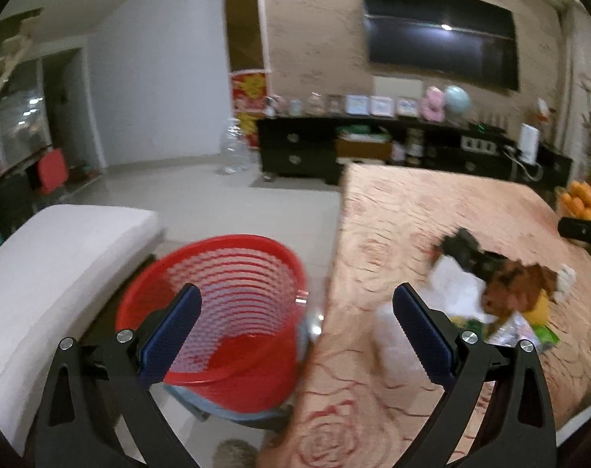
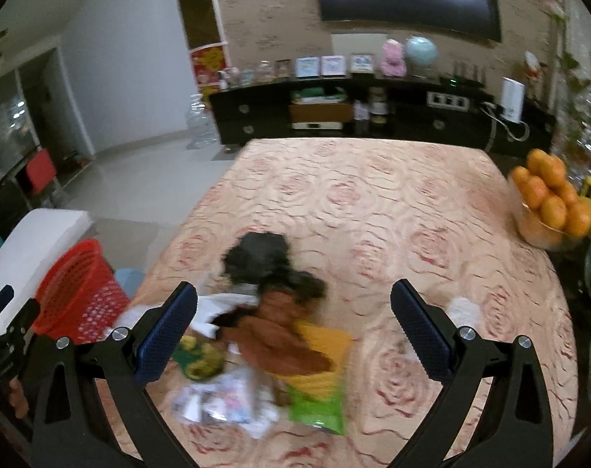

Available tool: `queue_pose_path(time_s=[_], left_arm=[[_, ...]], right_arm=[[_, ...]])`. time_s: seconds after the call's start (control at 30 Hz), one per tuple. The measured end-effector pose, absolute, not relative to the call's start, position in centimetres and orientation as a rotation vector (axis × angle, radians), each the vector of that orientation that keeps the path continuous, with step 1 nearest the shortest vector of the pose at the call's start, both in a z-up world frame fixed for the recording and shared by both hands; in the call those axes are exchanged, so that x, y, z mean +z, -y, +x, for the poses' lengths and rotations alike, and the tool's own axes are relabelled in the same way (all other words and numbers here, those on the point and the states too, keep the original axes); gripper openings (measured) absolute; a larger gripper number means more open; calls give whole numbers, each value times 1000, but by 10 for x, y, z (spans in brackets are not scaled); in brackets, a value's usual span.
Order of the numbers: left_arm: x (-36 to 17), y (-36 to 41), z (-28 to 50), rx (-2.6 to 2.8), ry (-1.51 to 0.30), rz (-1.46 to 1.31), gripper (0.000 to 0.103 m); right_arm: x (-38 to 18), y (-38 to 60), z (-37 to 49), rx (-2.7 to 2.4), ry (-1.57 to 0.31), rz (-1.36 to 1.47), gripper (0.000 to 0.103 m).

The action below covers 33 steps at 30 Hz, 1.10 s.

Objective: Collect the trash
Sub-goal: 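Grasp the clear plastic bag with the left tool while the right tool grasps the white mesh net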

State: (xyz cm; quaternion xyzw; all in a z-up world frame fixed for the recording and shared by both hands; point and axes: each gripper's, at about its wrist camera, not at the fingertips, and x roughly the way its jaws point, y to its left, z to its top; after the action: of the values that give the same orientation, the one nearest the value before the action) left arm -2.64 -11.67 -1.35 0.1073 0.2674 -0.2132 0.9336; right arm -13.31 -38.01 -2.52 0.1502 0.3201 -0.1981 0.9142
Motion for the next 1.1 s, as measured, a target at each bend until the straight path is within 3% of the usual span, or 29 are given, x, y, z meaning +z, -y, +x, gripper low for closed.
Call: queue_pose_path(time_s=[0.4,0.6,0.7,0.8,0.87,1.1], left_arm=[[-64,202,-9,-601,-755,313,95],[-79,213,-9,-624,-771,330,94],[-85,220,-9,-639,-774,343,84],[-96,225,-5,-642,-830,349,61],[-102,226,-2,-632,-845,344,51],[-96,218,-1,-636,-843,290,43]], right_arm=[[-38,434,-179,-546,-665,401,97],[-46,453,-193,-593,-667,436,97],[-55,465,-199,-615,-674,472,97],[-64,475,-203,-647,-686,503,97],[-71,478,-202,-654,-701,505,97],[-96,483,-188,-629,-744,513,97]])
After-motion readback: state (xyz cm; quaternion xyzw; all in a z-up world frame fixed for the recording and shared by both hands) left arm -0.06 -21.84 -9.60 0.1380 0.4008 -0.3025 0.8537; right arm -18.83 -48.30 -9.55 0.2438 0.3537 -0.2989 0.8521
